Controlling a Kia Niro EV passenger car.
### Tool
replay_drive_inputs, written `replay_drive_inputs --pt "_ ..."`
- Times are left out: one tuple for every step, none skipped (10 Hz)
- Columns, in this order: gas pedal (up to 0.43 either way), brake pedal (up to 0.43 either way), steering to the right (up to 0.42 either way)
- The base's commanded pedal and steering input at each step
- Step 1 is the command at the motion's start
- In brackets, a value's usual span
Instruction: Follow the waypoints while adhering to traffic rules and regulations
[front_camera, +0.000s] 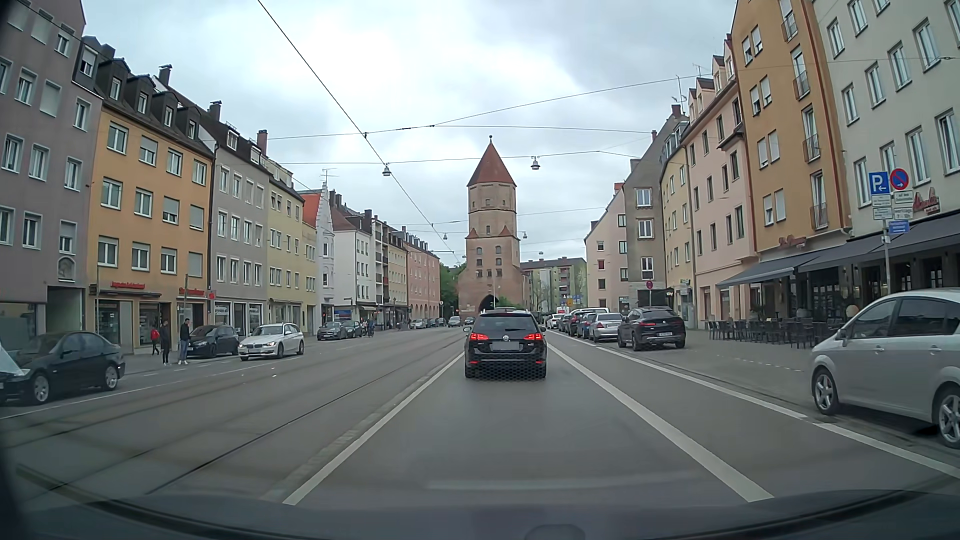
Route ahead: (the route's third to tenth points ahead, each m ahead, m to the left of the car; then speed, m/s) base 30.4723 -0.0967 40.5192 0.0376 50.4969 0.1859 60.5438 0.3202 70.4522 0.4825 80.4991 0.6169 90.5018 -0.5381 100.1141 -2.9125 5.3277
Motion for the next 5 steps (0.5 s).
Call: replay_drive_inputs --pt "0.197 0.0 0.012" --pt "0.177 0.0 0.011" --pt "0.169 0.0 0.008" --pt "0.157 0.0 0.006" --pt "0.15 0.0 0.006"
